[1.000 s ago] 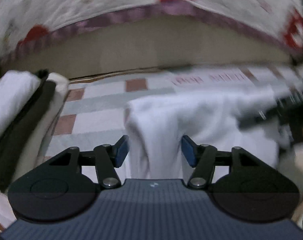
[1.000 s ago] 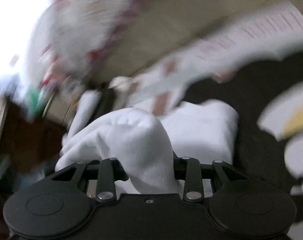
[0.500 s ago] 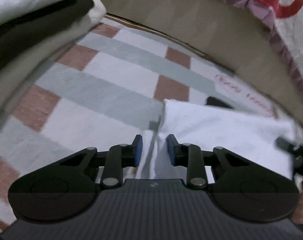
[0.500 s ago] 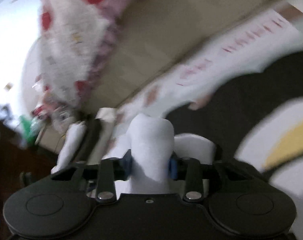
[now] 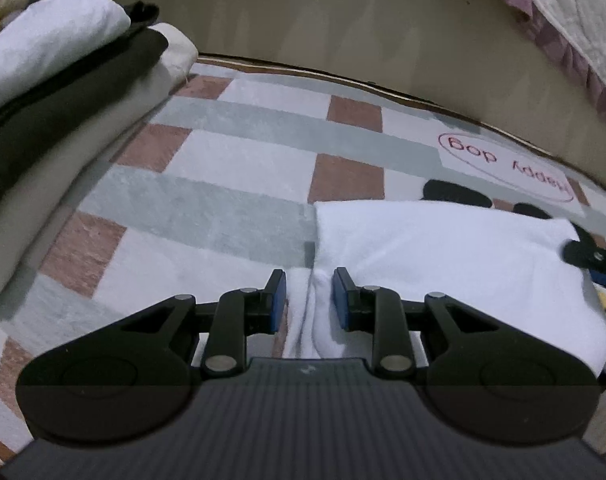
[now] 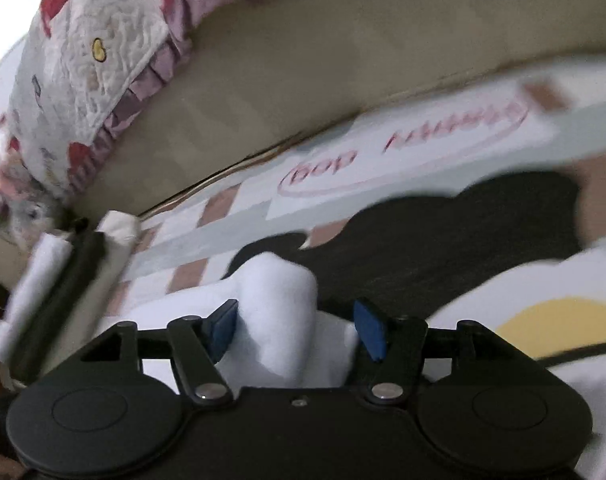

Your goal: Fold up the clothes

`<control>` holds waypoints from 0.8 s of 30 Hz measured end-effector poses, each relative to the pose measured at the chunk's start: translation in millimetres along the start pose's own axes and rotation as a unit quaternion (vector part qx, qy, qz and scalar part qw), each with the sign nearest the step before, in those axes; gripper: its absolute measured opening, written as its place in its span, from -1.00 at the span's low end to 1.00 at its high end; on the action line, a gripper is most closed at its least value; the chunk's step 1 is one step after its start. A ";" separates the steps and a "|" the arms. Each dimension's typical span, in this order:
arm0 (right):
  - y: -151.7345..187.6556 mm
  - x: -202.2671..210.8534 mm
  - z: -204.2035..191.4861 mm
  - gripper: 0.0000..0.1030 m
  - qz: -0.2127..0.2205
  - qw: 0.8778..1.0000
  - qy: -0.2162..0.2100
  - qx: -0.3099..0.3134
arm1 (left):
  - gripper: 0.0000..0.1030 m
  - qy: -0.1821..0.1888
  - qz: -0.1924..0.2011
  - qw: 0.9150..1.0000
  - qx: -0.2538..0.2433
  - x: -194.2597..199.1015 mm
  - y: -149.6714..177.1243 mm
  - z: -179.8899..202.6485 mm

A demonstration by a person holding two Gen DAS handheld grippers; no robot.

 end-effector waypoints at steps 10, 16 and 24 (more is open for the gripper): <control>7.8 62.9 -74.4 -0.02 0.139 0.971 0.046 0.191 | -0.51 0.018 -0.009 0.999 0.043 -1.7 -1.4 -10.6; 29.2 7.8 -54.9 -0.12 0.086 0.978 0.085 0.169 | -0.45 0.044 -0.001 0.995 0.092 -0.8 -7.3 -27.3; 25.7 9.1 -43.9 -0.11 0.067 0.987 0.072 0.127 | -0.63 0.122 0.045 0.952 0.278 48.6 1.6 -76.1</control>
Point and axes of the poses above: each gripper's, at about its wrist camera, not at the fingertips, and x roughly against the way its jaws point, z to its right, y to its underside, the point moved 3 cm from there along -x, roughly the way its jaws point, and after that the axes turned 12 degrees about y, right-handed, at the moved point
